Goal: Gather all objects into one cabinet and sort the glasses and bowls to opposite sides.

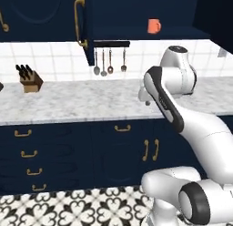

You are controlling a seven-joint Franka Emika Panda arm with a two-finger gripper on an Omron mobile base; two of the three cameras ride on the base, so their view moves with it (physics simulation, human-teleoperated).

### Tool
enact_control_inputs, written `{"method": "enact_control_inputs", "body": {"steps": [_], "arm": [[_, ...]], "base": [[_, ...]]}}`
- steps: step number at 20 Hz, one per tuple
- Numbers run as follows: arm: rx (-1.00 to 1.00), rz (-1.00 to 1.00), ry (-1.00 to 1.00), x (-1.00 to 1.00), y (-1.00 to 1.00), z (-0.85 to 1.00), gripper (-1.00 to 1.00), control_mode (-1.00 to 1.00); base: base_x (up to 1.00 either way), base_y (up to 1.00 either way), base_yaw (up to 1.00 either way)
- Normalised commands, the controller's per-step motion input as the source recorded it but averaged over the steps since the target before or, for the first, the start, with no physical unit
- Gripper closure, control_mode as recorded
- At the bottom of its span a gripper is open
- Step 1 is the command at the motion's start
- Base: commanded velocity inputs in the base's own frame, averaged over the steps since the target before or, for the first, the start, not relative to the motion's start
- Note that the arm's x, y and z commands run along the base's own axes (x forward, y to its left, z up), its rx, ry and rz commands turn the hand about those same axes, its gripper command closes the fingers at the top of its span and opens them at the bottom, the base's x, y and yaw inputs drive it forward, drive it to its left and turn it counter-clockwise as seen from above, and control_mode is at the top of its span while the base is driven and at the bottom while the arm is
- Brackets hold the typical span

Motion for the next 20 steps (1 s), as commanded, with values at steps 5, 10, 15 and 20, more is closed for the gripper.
{"method": "enact_control_inputs", "body": {"steps": [5, 10, 15, 20], "arm": [[0.0, 0.0, 0.0, 0.0, 0.0, 0.0, -1.0, 1.0], [0.0, 0.0, 0.0, 0.0, 0.0, 0.0, -1.0, 1.0], [0.0, 0.0, 0.0, 0.0, 0.0, 0.0, -1.0, 1.0], [0.0, 0.0, 0.0, 0.0, 0.0, 0.0, -1.0, 1.0]], "base": [[0.99, -0.63, 0.0], [0.94, -0.2, -0.01], [0.83, -0.62, -0.11], [0.47, -0.41, -0.14]]}}
